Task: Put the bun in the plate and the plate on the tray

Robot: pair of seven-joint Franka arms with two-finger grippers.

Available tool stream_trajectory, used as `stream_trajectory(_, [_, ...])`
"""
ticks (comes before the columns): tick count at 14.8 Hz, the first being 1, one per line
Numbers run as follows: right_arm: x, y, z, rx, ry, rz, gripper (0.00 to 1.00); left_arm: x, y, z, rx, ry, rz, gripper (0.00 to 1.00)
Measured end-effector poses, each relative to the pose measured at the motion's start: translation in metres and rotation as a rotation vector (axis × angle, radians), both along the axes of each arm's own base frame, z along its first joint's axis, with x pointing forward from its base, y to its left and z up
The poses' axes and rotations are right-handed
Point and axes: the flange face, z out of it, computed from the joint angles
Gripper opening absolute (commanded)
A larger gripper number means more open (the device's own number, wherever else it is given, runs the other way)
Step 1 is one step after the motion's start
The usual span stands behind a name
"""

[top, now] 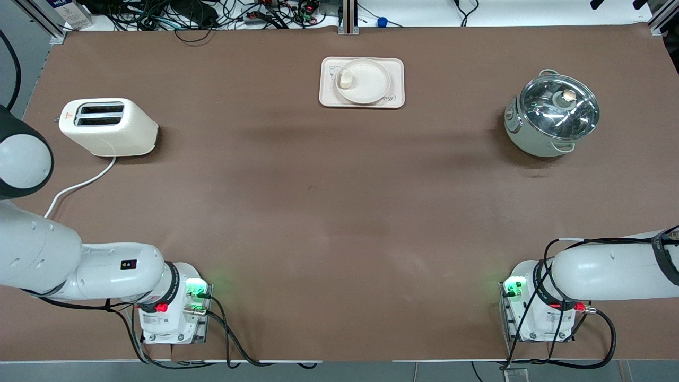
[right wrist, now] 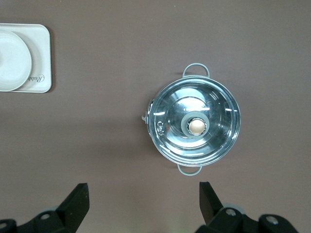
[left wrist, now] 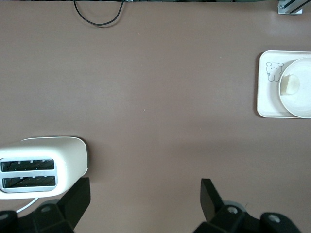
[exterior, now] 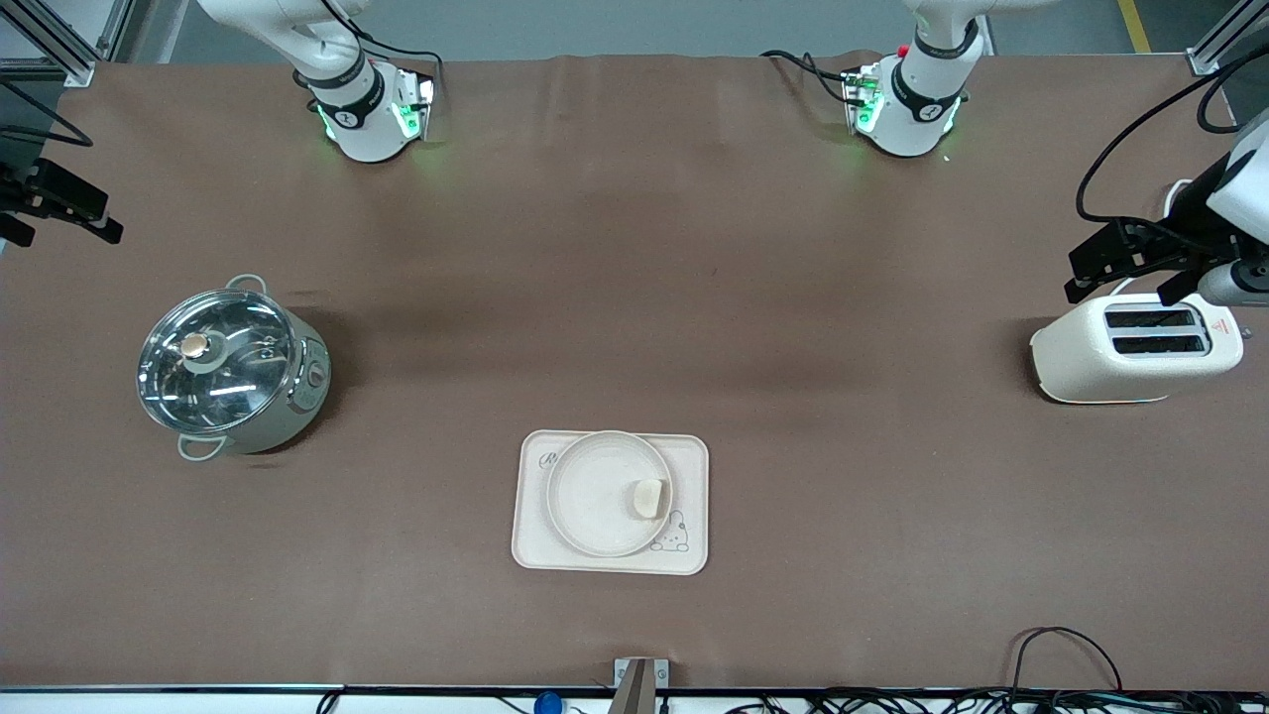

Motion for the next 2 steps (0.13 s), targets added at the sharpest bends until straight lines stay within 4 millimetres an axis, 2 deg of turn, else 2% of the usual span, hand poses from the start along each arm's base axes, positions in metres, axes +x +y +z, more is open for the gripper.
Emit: stream_trajectory(2, [-0.0008,0.0019,-0.0003,0.0,0.001,0.004,1.0,0.0,0.0001,0.0001,0.0,0.0,0.0,1.0])
